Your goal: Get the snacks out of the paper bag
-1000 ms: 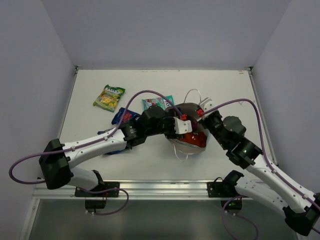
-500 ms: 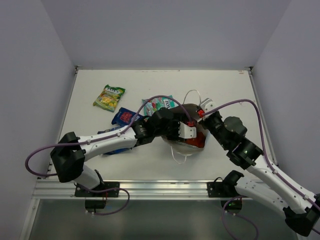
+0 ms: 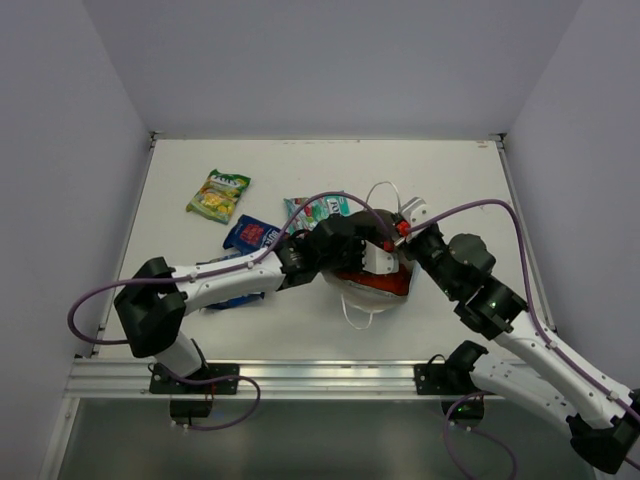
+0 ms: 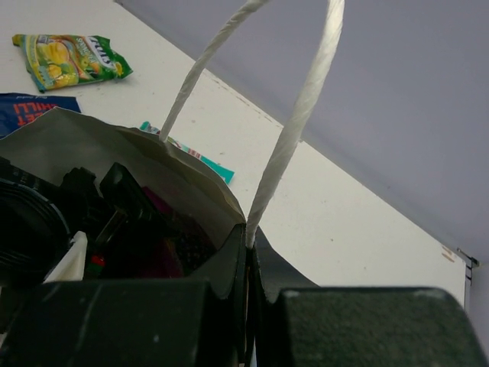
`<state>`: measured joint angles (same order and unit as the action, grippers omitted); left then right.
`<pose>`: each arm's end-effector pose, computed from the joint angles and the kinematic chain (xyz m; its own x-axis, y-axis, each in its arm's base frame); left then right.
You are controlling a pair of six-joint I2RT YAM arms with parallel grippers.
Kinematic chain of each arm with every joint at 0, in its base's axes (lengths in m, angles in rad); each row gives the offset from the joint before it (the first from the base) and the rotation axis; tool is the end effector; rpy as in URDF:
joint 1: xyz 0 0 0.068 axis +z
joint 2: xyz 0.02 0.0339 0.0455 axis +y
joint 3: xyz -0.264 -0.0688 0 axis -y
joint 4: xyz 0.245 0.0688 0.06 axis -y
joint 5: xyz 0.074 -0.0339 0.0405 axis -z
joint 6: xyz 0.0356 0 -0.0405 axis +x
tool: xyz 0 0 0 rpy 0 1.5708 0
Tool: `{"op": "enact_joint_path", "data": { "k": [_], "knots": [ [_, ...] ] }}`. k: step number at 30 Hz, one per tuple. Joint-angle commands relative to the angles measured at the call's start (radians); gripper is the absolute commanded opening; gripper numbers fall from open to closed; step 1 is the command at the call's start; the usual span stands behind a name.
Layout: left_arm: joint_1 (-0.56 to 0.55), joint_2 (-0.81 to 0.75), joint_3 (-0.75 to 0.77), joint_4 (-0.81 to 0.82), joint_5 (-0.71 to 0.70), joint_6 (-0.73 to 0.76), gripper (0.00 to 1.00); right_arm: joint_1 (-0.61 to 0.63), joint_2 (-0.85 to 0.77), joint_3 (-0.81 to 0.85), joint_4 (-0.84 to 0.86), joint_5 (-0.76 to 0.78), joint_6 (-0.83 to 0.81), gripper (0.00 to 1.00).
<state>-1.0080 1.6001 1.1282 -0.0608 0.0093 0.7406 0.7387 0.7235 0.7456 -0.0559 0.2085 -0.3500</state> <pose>0.1959 -0.3111 0.2638 0.3735 0.6724 -0.6390 0.8102 0.0990 0.5778 0.1340 0.1121 0.3500 0.1500 -0.3172 -0.9364 -0.4837 0.8025 -0.3493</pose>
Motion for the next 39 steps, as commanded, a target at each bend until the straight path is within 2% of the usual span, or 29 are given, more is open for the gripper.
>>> {"op": "enact_joint_path", "data": {
  "k": [1,7,9,12,13,16,25,32,35,39],
  "knots": [
    [0.006,0.017,0.038,0.090,-0.038,0.042,0.58,0.004,-0.035,0.040,0.108,-0.041,0.031,0.00],
    [0.008,0.067,0.058,0.088,-0.037,0.045,0.53,0.002,-0.039,0.034,0.111,-0.046,0.046,0.00],
    [0.008,0.076,0.058,0.095,-0.042,0.045,0.47,0.002,-0.041,0.028,0.111,-0.043,0.048,0.00],
    [0.008,0.069,0.055,0.098,-0.042,0.042,0.29,0.002,-0.041,0.017,0.117,-0.023,0.052,0.00],
    [0.008,0.063,0.050,0.098,-0.039,0.039,0.18,0.004,-0.044,0.014,0.119,-0.018,0.055,0.00],
    [0.008,0.017,0.038,0.098,-0.022,0.031,0.00,0.002,-0.042,-0.003,0.139,0.043,0.052,0.00],
    [0.008,-0.216,0.016,0.138,0.135,-0.050,0.00,-0.005,0.016,-0.006,0.122,0.202,0.095,0.00],
    [0.009,-0.345,0.051,0.171,0.218,-0.141,0.00,-0.005,0.027,-0.029,0.085,0.209,0.134,0.00],
    [0.008,-0.376,0.071,0.177,0.202,-0.164,0.00,-0.007,0.033,-0.035,0.074,0.239,0.149,0.00],
    [0.014,-0.414,0.126,0.139,0.017,-0.167,0.00,-0.010,0.042,-0.028,0.021,0.284,0.192,0.00]
  ]
}}
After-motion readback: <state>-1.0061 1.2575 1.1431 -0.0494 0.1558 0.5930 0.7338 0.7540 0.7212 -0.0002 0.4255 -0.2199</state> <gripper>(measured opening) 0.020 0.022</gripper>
